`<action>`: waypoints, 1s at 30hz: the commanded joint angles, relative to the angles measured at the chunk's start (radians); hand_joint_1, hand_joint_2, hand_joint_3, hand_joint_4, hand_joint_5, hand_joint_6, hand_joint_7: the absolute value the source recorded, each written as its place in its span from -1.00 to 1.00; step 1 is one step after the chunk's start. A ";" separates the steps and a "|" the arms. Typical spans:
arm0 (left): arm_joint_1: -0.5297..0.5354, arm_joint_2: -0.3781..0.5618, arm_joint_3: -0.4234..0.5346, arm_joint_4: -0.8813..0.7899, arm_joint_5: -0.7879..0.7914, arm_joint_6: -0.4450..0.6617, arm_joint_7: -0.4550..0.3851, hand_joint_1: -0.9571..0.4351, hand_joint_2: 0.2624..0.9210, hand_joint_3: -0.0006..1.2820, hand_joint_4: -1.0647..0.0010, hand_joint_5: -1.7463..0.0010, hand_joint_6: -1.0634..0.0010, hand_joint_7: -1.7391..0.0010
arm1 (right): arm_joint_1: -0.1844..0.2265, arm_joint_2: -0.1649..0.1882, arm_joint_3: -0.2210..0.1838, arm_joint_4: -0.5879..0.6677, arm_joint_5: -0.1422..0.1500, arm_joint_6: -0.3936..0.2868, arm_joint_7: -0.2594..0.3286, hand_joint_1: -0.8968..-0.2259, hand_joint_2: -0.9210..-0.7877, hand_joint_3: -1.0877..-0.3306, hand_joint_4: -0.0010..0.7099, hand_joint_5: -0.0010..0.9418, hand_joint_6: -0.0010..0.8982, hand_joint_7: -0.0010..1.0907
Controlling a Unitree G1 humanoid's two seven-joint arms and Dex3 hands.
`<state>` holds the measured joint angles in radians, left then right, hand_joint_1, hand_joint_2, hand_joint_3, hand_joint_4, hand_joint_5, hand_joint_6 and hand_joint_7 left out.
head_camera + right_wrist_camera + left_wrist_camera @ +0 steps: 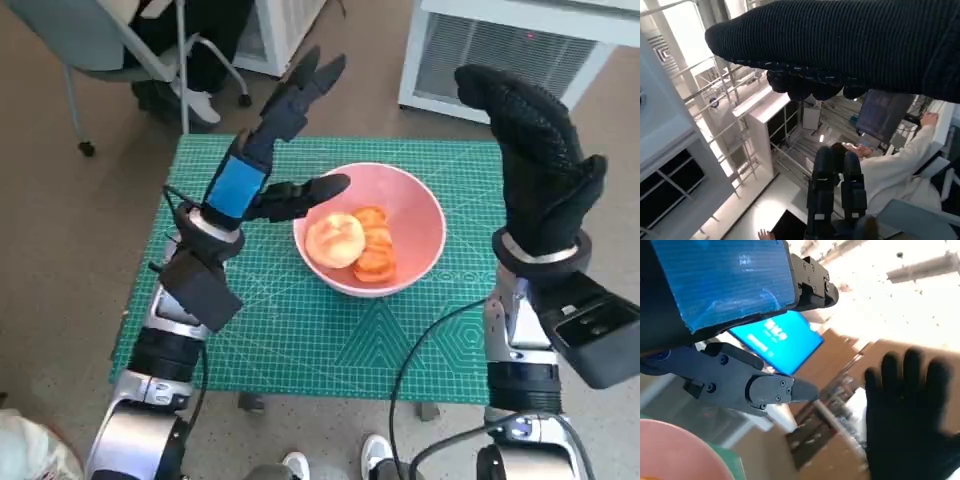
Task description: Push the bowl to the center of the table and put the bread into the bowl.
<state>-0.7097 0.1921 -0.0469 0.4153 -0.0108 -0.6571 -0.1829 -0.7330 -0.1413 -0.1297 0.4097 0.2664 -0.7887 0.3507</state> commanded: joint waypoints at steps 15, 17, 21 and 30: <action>0.049 -0.046 0.037 -0.152 -0.247 0.112 -0.166 -0.51 1.00 -0.39 0.69 0.97 0.56 0.86 | -0.083 0.004 0.017 0.051 0.010 0.039 0.032 -0.05 -1.00 -0.10 -0.52 -0.56 -1.00 0.25; 0.049 -0.049 0.040 -0.161 -0.259 0.125 -0.177 -0.50 1.00 -0.41 0.69 0.97 0.56 0.86 | -0.085 0.003 0.017 0.050 0.009 0.038 0.035 -0.05 -1.00 -0.09 -0.51 -0.57 -1.00 0.25; 0.045 -0.052 0.050 -0.166 -0.276 0.142 -0.196 -0.48 1.00 -0.43 0.68 0.98 0.55 0.86 | -0.092 0.006 0.016 0.056 0.007 0.031 0.040 -0.06 -1.00 -0.09 -0.50 -0.58 -1.00 0.25; 0.043 -0.056 0.065 -0.184 -0.263 0.174 -0.192 -0.46 1.00 -0.47 0.67 0.98 0.55 0.87 | -0.097 0.005 0.017 0.062 -0.003 0.019 0.041 -0.07 -1.00 -0.09 -0.47 -0.63 -1.00 0.26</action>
<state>-0.6710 0.1446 0.0088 0.2527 -0.2801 -0.4912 -0.3794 -0.8255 -0.1360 -0.1143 0.4592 0.2712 -0.7662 0.3827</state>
